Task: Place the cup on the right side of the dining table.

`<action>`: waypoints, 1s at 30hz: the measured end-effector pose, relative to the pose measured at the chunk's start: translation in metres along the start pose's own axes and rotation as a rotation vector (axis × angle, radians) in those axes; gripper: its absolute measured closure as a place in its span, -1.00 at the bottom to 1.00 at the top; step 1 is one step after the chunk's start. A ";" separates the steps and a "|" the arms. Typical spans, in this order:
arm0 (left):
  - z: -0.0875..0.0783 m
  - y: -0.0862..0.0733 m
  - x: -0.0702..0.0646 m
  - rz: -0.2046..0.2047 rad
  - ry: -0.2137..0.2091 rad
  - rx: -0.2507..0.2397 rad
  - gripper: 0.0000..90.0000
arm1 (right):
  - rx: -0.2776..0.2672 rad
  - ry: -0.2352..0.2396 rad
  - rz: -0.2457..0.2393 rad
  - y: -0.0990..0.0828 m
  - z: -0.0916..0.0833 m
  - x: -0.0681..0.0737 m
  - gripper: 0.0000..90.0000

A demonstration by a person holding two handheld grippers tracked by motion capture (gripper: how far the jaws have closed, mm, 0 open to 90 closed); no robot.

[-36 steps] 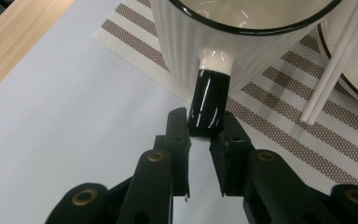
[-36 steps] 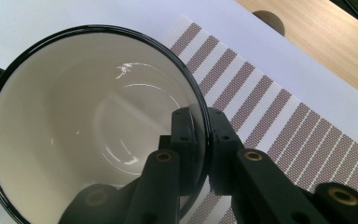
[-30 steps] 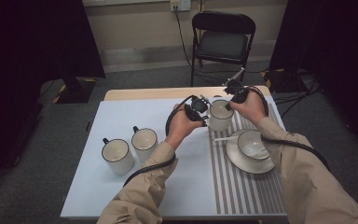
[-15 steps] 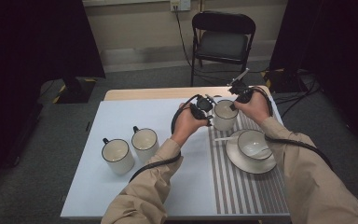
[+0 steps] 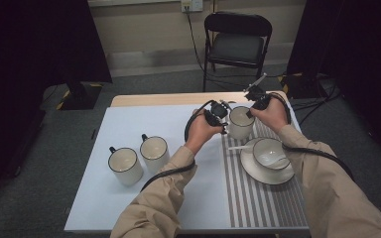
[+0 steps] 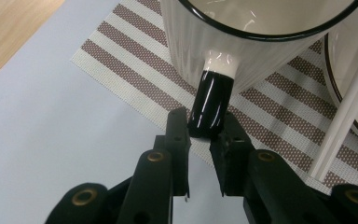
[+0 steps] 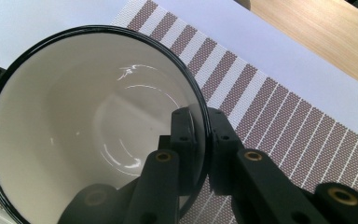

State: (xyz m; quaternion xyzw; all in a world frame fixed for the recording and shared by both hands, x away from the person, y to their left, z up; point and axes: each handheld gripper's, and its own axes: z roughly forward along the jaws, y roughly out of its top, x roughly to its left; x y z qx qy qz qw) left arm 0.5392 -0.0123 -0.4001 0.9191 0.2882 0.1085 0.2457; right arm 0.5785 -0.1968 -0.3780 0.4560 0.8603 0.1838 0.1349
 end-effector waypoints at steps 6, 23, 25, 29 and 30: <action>0.001 0.000 0.002 -0.003 -0.006 -0.010 0.72 | -0.002 -0.001 0.013 -0.001 0.000 -0.001 0.84; 0.001 -0.003 0.005 -0.019 -0.018 -0.048 0.60 | -0.039 -0.026 0.019 -0.003 -0.001 -0.003 0.55; 0.000 -0.004 0.004 -0.019 -0.020 -0.052 0.51 | -0.047 -0.030 0.020 -0.003 -0.003 -0.004 0.45; -0.003 -0.005 0.005 -0.023 -0.013 -0.050 0.26 | -0.068 -0.009 0.023 -0.006 -0.005 -0.005 0.26; -0.004 -0.006 0.004 -0.023 -0.010 -0.050 0.22 | -0.068 0.000 0.019 -0.006 -0.006 -0.004 0.20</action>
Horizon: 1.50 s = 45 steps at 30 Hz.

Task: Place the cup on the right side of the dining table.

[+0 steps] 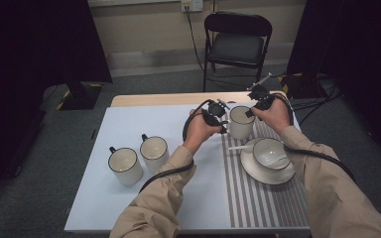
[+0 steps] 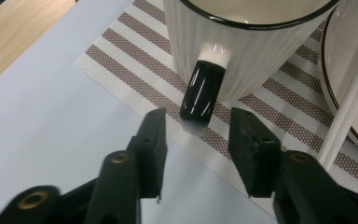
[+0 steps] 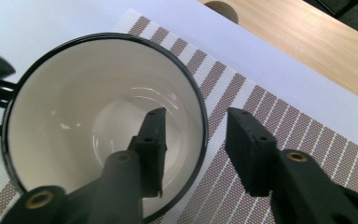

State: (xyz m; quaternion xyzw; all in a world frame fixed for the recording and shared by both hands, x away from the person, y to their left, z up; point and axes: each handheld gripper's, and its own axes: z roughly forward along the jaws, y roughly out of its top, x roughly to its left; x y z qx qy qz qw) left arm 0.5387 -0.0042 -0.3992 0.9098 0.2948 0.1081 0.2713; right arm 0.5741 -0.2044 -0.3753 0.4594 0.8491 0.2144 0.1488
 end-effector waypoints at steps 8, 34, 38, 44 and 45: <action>-0.009 -0.004 -0.002 -0.027 -0.006 -0.013 -0.20 | -0.017 0.010 -0.014 -0.001 -0.005 0.009 -0.11; -0.029 -0.030 -0.007 -0.060 -0.065 -0.017 -0.59 | -0.015 0.007 -0.022 -0.003 -0.026 0.026 -0.65; -0.031 -0.033 -0.010 -0.048 -0.061 0.004 -0.60 | -0.014 0.012 -0.020 -0.004 -0.027 0.027 -0.65; -0.032 -0.037 -0.014 -0.045 -0.072 0.006 -0.58 | -0.010 0.019 -0.031 -0.006 -0.030 0.031 -0.64; -0.032 -0.037 -0.014 -0.045 -0.072 0.006 -0.58 | -0.009 0.019 -0.029 -0.007 -0.031 0.032 -0.64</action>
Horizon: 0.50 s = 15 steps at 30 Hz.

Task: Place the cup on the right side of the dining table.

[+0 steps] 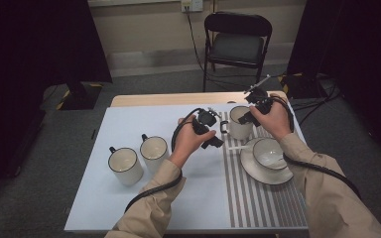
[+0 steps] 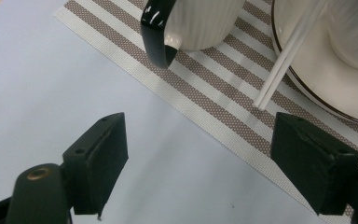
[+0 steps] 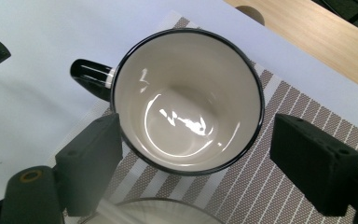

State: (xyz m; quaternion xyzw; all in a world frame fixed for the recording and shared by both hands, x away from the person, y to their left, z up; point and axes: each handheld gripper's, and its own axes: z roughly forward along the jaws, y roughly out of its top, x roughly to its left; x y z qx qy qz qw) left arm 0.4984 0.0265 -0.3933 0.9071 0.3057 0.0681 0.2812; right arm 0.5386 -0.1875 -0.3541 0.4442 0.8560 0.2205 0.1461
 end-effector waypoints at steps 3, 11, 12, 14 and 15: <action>-0.002 -0.002 -0.001 0.007 0.003 0.004 -0.58 | 0.002 0.001 -0.006 -0.001 -0.001 0.002 -0.64; -0.006 -0.008 -0.004 0.005 -0.009 0.009 -0.56 | 0.004 0.007 -0.014 -0.003 -0.003 0.008 -0.64; -0.007 -0.009 -0.004 0.002 -0.009 0.004 -0.56 | 0.006 0.009 -0.016 -0.004 -0.004 0.008 -0.64; -0.008 -0.010 -0.004 -0.001 -0.015 0.001 -0.56 | 0.009 0.010 -0.019 -0.005 -0.004 0.010 -0.64; -0.009 -0.011 -0.004 0.002 -0.017 -0.002 -0.56 | 0.010 0.010 -0.018 -0.005 -0.004 0.011 -0.64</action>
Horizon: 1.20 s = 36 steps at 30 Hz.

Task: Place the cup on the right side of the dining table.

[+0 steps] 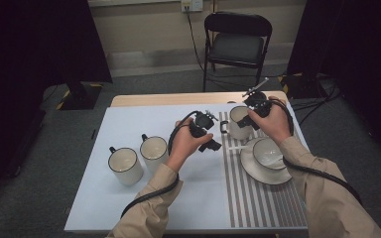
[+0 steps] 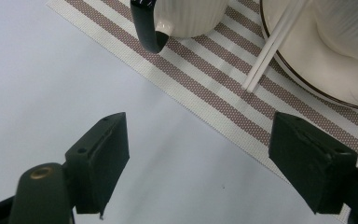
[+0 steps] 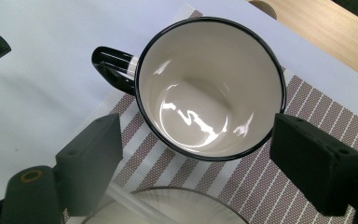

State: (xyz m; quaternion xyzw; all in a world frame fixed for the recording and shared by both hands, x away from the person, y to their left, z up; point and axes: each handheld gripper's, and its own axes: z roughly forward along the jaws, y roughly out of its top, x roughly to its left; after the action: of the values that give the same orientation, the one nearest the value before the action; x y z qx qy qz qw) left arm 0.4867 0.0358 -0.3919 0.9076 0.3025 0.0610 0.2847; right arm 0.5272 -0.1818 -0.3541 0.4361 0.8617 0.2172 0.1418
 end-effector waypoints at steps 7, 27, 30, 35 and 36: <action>0.000 -0.005 -0.001 -0.003 -0.009 -0.007 -0.56 | 0.006 0.014 -0.009 -0.002 0.000 0.004 -0.64; -0.004 -0.019 -0.006 -0.012 -0.030 -0.016 -0.56 | 0.002 0.026 -0.016 -0.009 -0.003 0.011 -0.64; -0.005 -0.021 -0.007 -0.016 -0.028 -0.019 -0.56 | -0.003 0.032 -0.021 -0.010 -0.004 0.013 -0.64; -0.005 -0.024 -0.008 -0.012 -0.035 -0.018 -0.56 | 0.015 0.040 -0.032 -0.013 -0.005 0.016 -0.64; -0.005 -0.025 -0.008 -0.019 -0.030 -0.024 -0.56 | 0.012 0.043 -0.034 -0.014 -0.005 0.017 -0.64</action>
State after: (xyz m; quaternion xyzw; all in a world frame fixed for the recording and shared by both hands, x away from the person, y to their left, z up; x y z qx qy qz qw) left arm 0.4656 0.0497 -0.4011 0.9020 0.3060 0.0484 0.3008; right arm 0.5054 -0.1767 -0.3578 0.4173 0.8733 0.2187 0.1242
